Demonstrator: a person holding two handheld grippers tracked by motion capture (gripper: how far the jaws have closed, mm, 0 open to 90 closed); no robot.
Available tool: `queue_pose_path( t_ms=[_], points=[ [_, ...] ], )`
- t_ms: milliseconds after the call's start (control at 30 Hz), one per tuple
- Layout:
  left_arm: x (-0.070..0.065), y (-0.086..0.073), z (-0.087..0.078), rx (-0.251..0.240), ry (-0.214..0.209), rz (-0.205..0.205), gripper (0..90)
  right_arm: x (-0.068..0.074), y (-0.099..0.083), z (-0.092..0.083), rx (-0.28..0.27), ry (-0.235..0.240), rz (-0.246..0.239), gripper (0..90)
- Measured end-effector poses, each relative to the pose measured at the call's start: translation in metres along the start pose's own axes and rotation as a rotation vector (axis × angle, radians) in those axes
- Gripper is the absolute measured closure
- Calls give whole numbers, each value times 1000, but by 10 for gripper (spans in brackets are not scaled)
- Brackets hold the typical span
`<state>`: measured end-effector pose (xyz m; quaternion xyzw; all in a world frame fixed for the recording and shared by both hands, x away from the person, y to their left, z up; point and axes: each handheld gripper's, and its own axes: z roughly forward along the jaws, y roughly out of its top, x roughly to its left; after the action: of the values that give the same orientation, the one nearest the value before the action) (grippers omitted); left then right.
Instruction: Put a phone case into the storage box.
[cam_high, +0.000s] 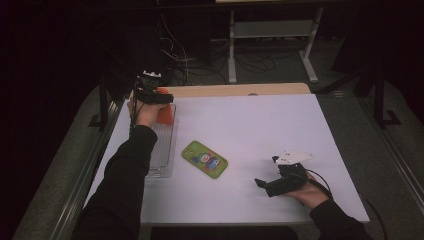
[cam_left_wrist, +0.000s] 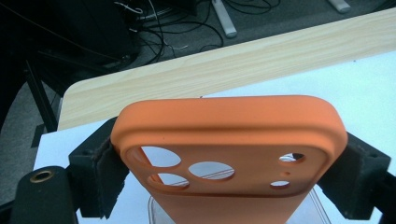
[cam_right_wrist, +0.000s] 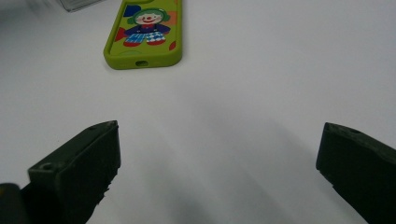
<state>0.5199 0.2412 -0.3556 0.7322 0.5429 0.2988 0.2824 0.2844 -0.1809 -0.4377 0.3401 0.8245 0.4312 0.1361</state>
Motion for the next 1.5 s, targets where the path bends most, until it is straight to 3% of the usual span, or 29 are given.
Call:
queue_pose_path(
  t_ms=[233,433,767,967,1067,1200,1500],
  points=[
    [-1,0,4,-16,9,1,124,0,0,0,2,1,0,0],
    [0,0,5,-37,8,-31,79,0,0,0,1,0,-2,0],
    [6,0,4,-62,-20,-40,1,0,0,0,0,1,-5,0],
    [13,-1,-7,-60,-42,-36,1,0,0,0,-2,1,-3,0],
    [16,-3,-16,-74,-78,-27,1,-1,1,1,-5,2,14,0],
    [19,-10,-28,-95,-155,-49,1,-1,1,1,-7,8,14,0],
    [10,-27,-59,-94,-285,27,2,0,1,-1,-10,3,8,0]
  ],
)
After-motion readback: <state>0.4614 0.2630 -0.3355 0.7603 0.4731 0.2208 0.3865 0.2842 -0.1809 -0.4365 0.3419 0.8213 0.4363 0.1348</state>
